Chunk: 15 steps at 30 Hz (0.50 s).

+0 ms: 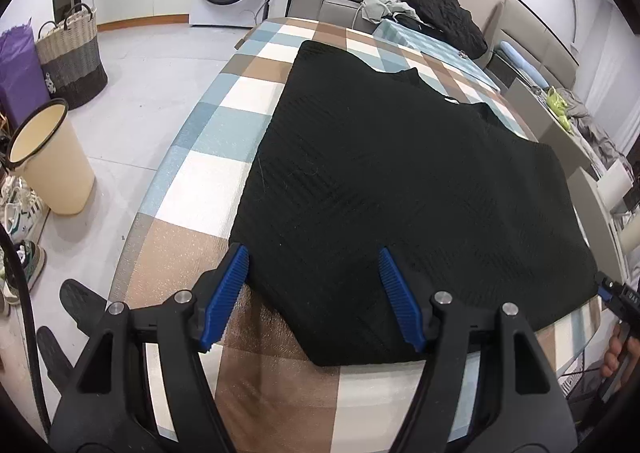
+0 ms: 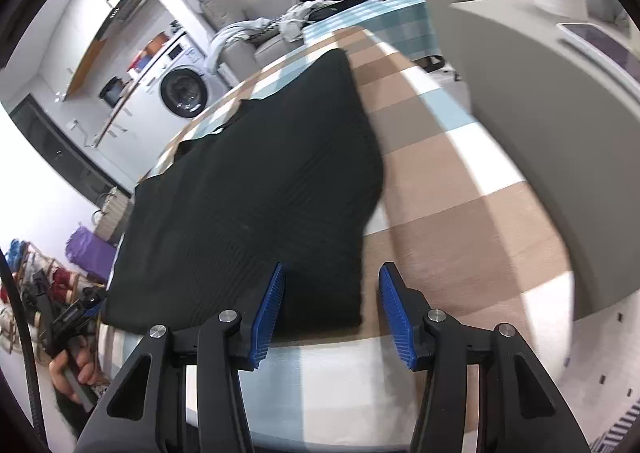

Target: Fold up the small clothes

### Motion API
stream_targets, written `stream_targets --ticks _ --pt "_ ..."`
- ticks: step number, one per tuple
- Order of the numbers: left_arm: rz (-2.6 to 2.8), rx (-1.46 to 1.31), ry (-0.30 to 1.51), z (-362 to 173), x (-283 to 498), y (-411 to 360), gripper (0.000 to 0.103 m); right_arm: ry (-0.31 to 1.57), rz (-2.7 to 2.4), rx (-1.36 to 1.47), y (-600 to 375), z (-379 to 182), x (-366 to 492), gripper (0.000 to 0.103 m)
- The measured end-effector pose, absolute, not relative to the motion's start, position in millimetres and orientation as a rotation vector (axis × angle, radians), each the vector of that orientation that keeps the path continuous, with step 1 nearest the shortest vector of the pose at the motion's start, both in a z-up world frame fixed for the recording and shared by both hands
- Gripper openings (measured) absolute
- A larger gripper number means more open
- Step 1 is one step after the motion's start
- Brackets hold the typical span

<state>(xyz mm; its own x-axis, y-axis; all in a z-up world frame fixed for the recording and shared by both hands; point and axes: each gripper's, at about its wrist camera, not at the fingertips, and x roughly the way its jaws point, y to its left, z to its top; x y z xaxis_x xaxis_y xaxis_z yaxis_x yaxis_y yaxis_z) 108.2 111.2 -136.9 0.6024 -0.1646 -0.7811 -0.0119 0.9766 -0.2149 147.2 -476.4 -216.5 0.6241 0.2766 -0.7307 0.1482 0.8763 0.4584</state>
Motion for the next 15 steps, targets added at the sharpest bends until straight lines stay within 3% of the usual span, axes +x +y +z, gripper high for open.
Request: stream_targets --ticks 3,5,6,10,15 --pt "-0.095 -0.214 0.914 -136.8 103.6 113.1 0.065 0.877 0.100 0.492 -467.5 -213.5 151.7 0.045" --pt "-0.097 -0.219 0.910 -136.7 100.1 114.6 0.065 0.850 0.091 0.434 -459.8 -206.3 155.1 0.015" --pt "-0.099 -0.223 0.909 -137.0 99.1 116.0 0.065 0.820 0.101 0.407 -455.9 -199.5 154.7 0.010" --pt "-0.085 -0.244 0.915 -138.9 97.5 123.7 0.065 0.687 0.095 0.326 -448.3 -168.0 140.4 0.007" --pt "-0.084 -0.263 0.921 -141.1 95.8 132.0 0.065 0.831 0.012 0.357 -457.2 -192.6 150.8 0.007"
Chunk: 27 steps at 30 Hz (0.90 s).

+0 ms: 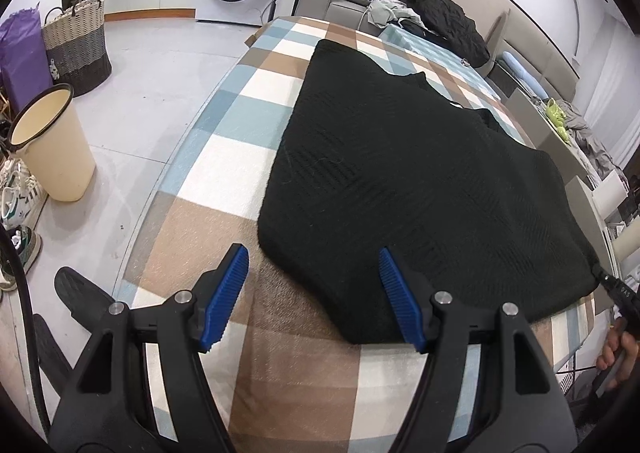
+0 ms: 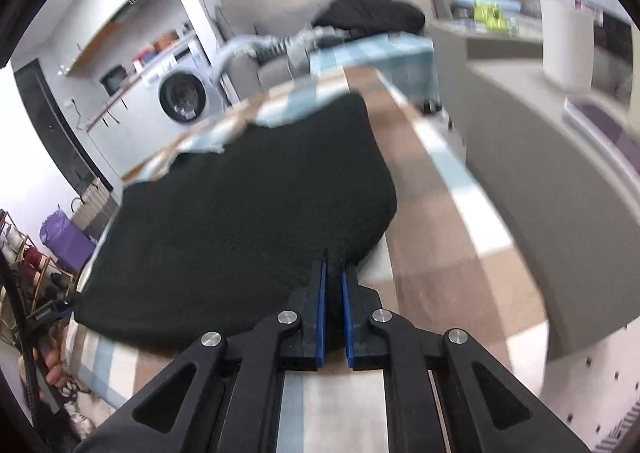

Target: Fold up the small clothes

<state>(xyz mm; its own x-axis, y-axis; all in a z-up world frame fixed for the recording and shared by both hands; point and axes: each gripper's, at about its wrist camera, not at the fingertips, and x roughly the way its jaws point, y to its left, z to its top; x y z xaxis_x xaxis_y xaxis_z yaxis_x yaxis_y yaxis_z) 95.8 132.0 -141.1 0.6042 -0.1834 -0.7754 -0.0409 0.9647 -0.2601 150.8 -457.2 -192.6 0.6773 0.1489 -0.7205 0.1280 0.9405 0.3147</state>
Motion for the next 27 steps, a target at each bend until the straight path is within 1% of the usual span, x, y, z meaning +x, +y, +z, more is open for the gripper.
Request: stream_targets --ticks 3,7,12,13,14,15,16,17,18,21,22,23,25,27 --pt "-0.078 -0.285 0.934 -145.0 94.4 137.3 0.065 0.794 0.042 0.426 -462.7 -191.7 148.9 0.009" --pt "-0.081 -0.332 0.929 -149.9 97.6 144.9 0.065 0.820 0.031 0.459 -469.1 -195.5 150.3 0.013" --pt "-0.093 -0.352 0.919 -151.3 105.0 139.9 0.065 0.823 0.047 0.476 -468.3 -198.6 150.7 0.025" --pt "-0.099 -0.357 0.917 -151.8 106.8 138.0 0.063 0.822 0.054 0.478 -467.9 -199.2 150.7 0.027" --pt "-0.096 -0.362 0.907 -151.4 108.1 136.7 0.057 0.821 0.058 0.476 -467.3 -200.0 151.6 0.028" --pt "-0.077 -0.363 0.884 -150.6 109.1 135.4 0.038 0.818 0.060 0.469 -466.0 -199.3 148.9 0.028" --pt "-0.060 -0.352 0.877 -150.6 110.5 134.1 0.023 0.814 0.058 0.462 -465.6 -199.7 148.8 0.028" --pt "-0.052 -0.337 0.869 -150.2 111.5 132.0 0.016 0.812 0.059 0.455 -465.1 -200.3 149.2 0.028" --pt "-0.062 -0.331 0.854 -149.2 111.1 130.5 0.007 0.813 0.060 0.446 -464.5 -201.0 149.5 0.028" --pt "-0.058 -0.319 0.791 -141.6 105.4 126.9 0.006 0.818 0.054 0.388 -458.5 -202.1 150.4 0.028" --pt "-0.056 -0.311 0.776 -138.4 103.5 125.5 0.006 0.832 0.036 0.354 -455.7 -202.9 152.1 0.022" --pt "-0.057 -0.308 0.766 -135.9 101.8 124.7 0.006 0.846 0.019 0.322 -452.8 -203.5 154.5 0.015" --pt "-0.061 -0.305 0.745 -129.9 97.9 124.4 0.006 0.836 0.016 0.292 -448.9 -199.8 156.1 0.008" --pt "-0.067 -0.319 0.721 -123.1 92.1 126.6 0.006 0.778 0.028 0.301 -449.5 -190.6 151.4 0.007"
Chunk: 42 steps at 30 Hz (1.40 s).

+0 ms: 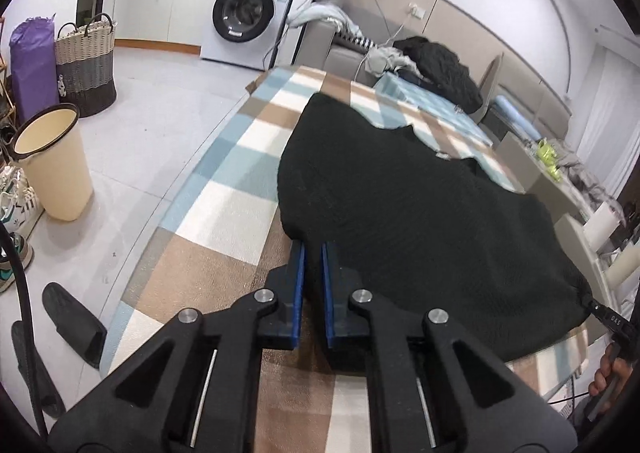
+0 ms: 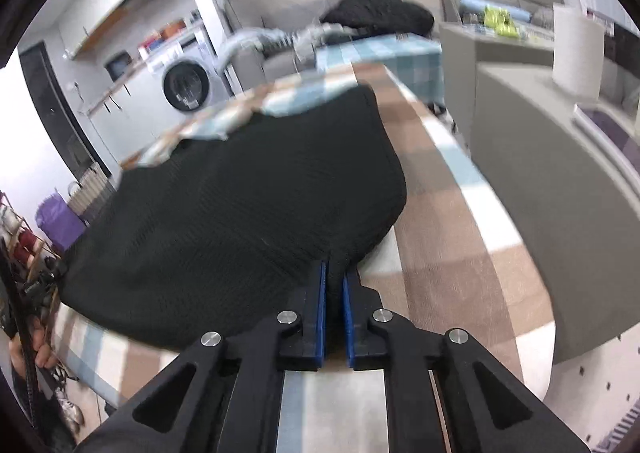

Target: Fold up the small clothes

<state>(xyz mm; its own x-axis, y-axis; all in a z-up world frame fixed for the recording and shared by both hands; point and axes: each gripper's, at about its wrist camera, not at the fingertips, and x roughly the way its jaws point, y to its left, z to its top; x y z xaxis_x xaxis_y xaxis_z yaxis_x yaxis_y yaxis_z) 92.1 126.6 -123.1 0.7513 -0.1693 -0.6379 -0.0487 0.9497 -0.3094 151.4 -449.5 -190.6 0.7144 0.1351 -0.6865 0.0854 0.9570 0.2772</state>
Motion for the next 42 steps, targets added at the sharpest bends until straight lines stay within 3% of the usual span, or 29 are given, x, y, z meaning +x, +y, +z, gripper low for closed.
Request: stream_targets --ticks 16,20,25,27,30,32,33,34,42 --pt "-0.061 -0.347 0.740 -136.5 75.2 135.6 0.006 0.822 0.033 0.462 -472.9 -212.4 151.2 0.008" --pt "-0.060 -0.350 0.739 -138.9 74.8 136.5 0.006 0.721 0.048 0.400 -463.9 -190.8 138.2 0.006" --pt "-0.053 -0.342 0.759 -141.7 78.5 136.7 0.006 0.868 -0.056 0.347 -462.9 -211.5 146.2 0.005" --pt "-0.061 -0.340 0.772 -141.3 80.5 137.1 0.006 0.835 -0.029 0.403 -468.7 -208.2 144.8 0.010" --pt "-0.076 -0.332 0.793 -139.7 84.5 138.1 0.008 0.822 -0.019 0.425 -478.2 -204.3 153.6 0.027" --pt "-0.072 -0.317 0.816 -138.2 88.7 138.7 0.021 0.821 -0.003 0.442 -484.6 -204.3 164.0 0.040" --pt "-0.067 -0.319 0.827 -137.9 90.9 139.9 0.039 0.828 0.014 0.465 -489.6 -206.1 171.8 0.041" --pt "-0.064 -0.334 0.833 -137.3 93.7 142.3 0.049 0.832 0.017 0.482 -493.5 -207.6 176.9 0.042" --pt "-0.076 -0.337 0.894 -143.0 131.1 143.8 0.053 0.879 0.083 0.515 -502.5 -220.3 208.4 0.044"
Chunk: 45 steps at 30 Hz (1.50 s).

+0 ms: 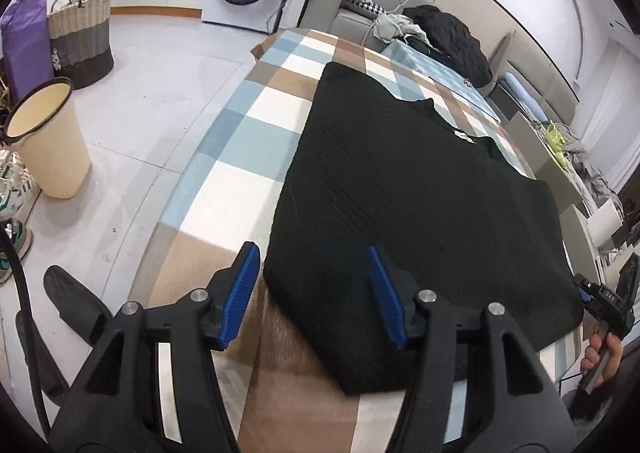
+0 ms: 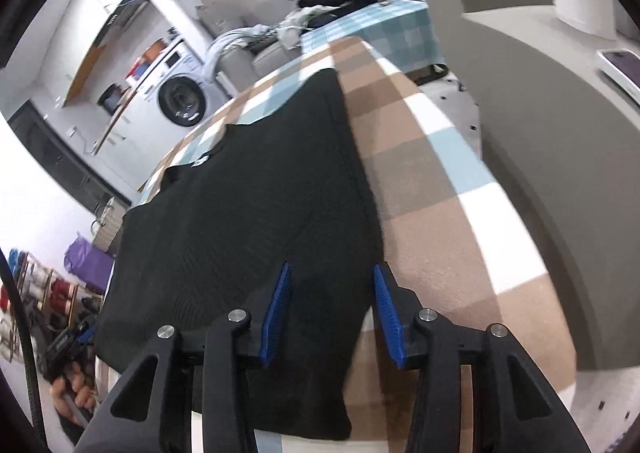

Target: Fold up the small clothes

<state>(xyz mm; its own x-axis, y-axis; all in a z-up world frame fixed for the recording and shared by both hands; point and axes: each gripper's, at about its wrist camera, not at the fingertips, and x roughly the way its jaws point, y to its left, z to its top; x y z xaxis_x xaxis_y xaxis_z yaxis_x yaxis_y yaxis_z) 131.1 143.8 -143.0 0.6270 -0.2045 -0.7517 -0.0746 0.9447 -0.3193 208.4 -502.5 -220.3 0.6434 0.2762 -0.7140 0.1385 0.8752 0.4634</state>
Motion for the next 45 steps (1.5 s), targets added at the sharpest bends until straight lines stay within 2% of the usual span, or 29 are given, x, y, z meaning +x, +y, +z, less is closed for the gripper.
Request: stream_targets --ticks 5,6,7,8,9,14,21,23,24,25,26,27,28,33,35,36,37,38,39,45 --pt "-0.079 -0.296 0.907 -150.7 156.2 131.3 0.053 0.873 0.095 0.493 -498.1 -222.5 212.7 0.043" --pt "-0.080 -0.298 0.904 -152.6 160.7 129.4 0.047 0.872 0.099 0.481 -495.9 -222.7 213.8 0.038" --pt "-0.080 -0.301 0.901 -153.9 162.7 128.3 0.026 0.867 0.103 0.465 -493.5 -221.9 214.6 0.023" --pt "-0.086 -0.301 0.900 -154.7 165.3 126.4 0.014 0.854 0.100 0.440 -490.1 -219.3 215.0 0.012" --pt "-0.086 -0.295 0.892 -153.9 166.1 125.0 0.002 0.843 0.102 0.427 -488.1 -216.8 213.7 0.010" --pt "-0.048 -0.268 0.773 -136.3 156.0 129.6 0.001 0.707 0.074 0.347 -480.4 -188.2 197.7 0.008" --pt "-0.048 -0.302 0.821 -148.1 163.5 137.1 0.002 0.849 0.035 0.347 -482.3 -213.9 214.4 0.009" --pt "-0.058 -0.307 0.831 -147.3 165.9 137.8 0.005 0.848 0.046 0.397 -490.5 -213.0 217.0 0.019" --pt "-0.064 -0.308 0.838 -147.3 167.9 137.5 0.014 0.849 0.041 0.407 -493.5 -213.0 218.8 0.023" --pt "-0.070 -0.307 0.847 -147.9 171.5 136.5 0.030 0.837 0.024 0.416 -498.3 -212.3 221.7 0.032" --pt "-0.072 -0.306 0.852 -148.5 174.8 135.7 0.039 0.827 0.018 0.420 -501.3 -212.2 224.4 0.042" --pt "-0.080 -0.312 0.855 -149.8 180.5 134.5 0.052 0.829 0.019 0.436 -505.8 -213.8 230.6 0.045" --pt "-0.088 -0.313 0.862 -151.5 185.2 132.9 0.053 0.839 0.033 0.457 -509.1 -216.2 237.2 0.045" --pt "-0.076 -0.306 0.903 -164.0 211.4 125.0 0.053 0.878 0.038 0.430 -506.9 -225.4 267.4 0.045" --pt "-0.064 -0.291 0.893 -165.3 217.4 122.1 0.046 0.879 0.031 0.410 -502.7 -225.8 275.8 0.041" --pt "-0.071 -0.298 0.888 -165.6 218.1 122.1 0.034 0.885 0.045 0.412 -500.9 -225.8 278.8 0.036" --pt "-0.084 -0.304 0.884 -165.6 219.1 121.6 0.018 0.886 0.067 0.410 -498.3 -224.7 280.6 0.025" --pt "-0.082 -0.295 0.887 -165.3 219.5 121.3 0.010 0.872 0.079 0.385 -493.4 -221.4 280.5 0.015" --pt "-0.075 -0.284 0.876 -163.7 218.7 120.9 0.003 0.863 0.076 0.351 -489.0 -217.9 279.9 0.010" --pt "-0.050 -0.308 0.793 -149.0 208.2 132.4 0.003 0.731 0.033 0.248 -482.5 -189.3 266.0 0.006"
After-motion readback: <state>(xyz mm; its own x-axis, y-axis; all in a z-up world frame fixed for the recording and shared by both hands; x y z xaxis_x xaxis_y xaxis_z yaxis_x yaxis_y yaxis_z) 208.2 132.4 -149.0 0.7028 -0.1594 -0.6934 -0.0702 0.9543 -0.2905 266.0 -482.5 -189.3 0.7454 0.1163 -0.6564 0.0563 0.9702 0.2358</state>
